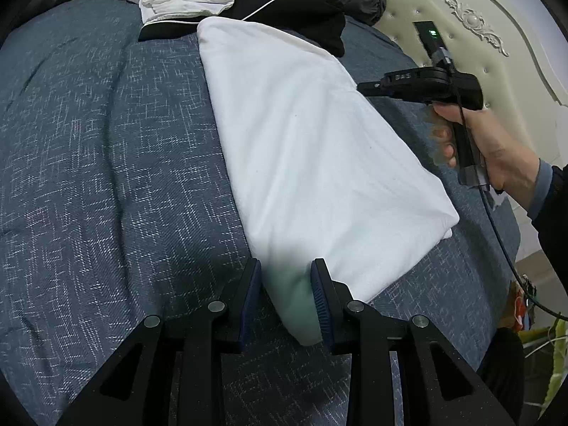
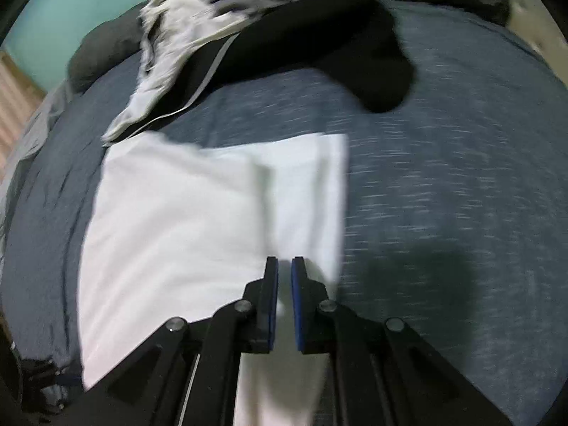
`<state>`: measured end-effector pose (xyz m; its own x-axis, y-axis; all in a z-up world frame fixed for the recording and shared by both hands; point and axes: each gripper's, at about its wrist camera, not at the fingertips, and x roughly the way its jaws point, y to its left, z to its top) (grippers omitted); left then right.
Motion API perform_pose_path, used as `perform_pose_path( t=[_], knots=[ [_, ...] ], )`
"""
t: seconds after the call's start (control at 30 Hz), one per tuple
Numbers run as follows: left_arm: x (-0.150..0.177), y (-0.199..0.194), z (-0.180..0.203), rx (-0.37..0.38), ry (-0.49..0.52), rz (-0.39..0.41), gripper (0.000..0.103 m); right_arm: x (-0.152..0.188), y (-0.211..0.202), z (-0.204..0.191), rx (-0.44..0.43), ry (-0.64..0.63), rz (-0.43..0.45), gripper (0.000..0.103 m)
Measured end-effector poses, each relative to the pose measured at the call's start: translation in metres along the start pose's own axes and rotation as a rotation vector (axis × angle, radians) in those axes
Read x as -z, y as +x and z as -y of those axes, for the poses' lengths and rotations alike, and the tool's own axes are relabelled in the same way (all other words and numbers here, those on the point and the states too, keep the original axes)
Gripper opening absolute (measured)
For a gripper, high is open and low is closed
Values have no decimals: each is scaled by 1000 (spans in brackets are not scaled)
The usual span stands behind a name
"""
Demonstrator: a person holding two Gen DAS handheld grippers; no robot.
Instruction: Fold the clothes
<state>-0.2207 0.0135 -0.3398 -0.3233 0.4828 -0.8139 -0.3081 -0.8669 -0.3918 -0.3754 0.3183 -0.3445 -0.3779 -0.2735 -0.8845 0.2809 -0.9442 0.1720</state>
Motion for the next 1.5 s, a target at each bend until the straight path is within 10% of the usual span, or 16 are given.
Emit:
perform_pose_path(
  t=[0.3, 0.57, 0.93, 1.23, 1.4, 1.5],
  knots=[
    [1, -2, -1, -6, -9, 5, 32, 26, -29, -31, -153, -91, 23, 7],
    [3, 0, -6, -13, -38, 18, 33, 47, -16, -13, -27, -75, -45, 7],
    [17, 0, -15, -32, -85, 45, 33, 79, -55, -27, -221, -19, -3, 7],
    [21, -6, -14, -45, -122, 70, 33, 137, -61, 3, -178, 97, -34, 4],
    [23, -18, -32, -28, -181, 87, 45, 150, -87, 21, -164, 198, 24, 9],
    [18, -13, -36, 31, -236, 90, 48, 153, -85, 23, -180, 242, -10, 42]
  ],
)
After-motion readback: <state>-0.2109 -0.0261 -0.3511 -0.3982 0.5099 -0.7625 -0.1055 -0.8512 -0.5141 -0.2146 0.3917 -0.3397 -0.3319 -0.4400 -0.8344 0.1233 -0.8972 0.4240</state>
